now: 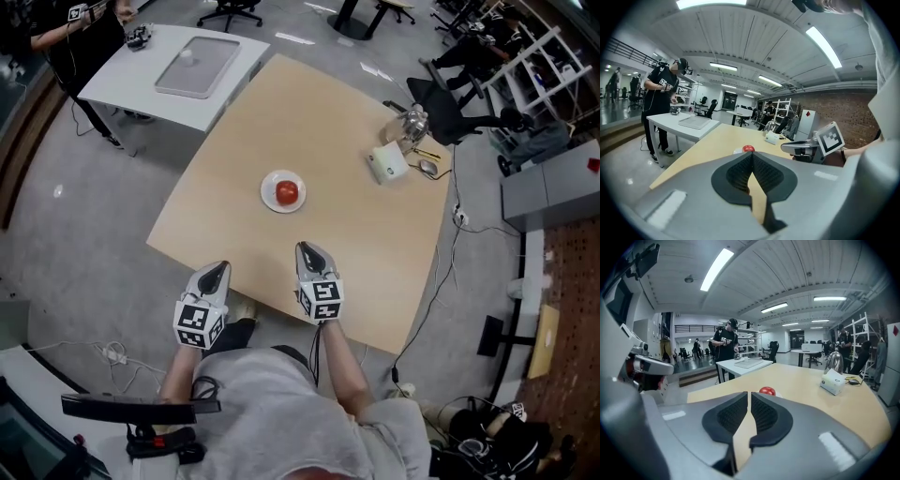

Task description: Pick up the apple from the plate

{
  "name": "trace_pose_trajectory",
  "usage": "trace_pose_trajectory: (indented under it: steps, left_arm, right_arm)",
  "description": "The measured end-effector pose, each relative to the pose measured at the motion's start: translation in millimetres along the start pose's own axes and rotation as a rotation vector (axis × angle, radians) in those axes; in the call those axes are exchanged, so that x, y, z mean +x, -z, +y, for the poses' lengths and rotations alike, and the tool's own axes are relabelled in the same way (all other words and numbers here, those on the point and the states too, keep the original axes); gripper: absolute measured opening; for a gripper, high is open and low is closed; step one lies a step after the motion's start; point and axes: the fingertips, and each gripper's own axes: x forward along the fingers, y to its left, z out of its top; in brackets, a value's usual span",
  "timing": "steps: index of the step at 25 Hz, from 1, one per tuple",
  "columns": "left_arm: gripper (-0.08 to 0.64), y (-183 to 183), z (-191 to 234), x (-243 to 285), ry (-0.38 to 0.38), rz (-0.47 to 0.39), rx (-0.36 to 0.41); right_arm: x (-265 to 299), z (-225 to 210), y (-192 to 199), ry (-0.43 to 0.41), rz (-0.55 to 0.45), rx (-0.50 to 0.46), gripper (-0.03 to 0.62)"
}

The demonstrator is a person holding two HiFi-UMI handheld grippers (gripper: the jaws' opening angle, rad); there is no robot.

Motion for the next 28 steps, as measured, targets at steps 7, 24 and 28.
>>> trace_pose_trajectory:
  steps: [7,24,28]
  left_arm:
    - [0.018,8,25,7,0.007,0.030,-0.013]
    - [0.018,14,64,7,-0.058,0.074,-0.043]
    - [0.018,16,71,8,-0.082,0.077,-0.064]
  right_arm:
    - [67,-15,7,0.018,0.070,-0.060,0.078]
    - [184,-57,29,0.029,0.221,-0.049,0.325]
    - [198,-68,37,0.055,0.239,-0.035,0.346]
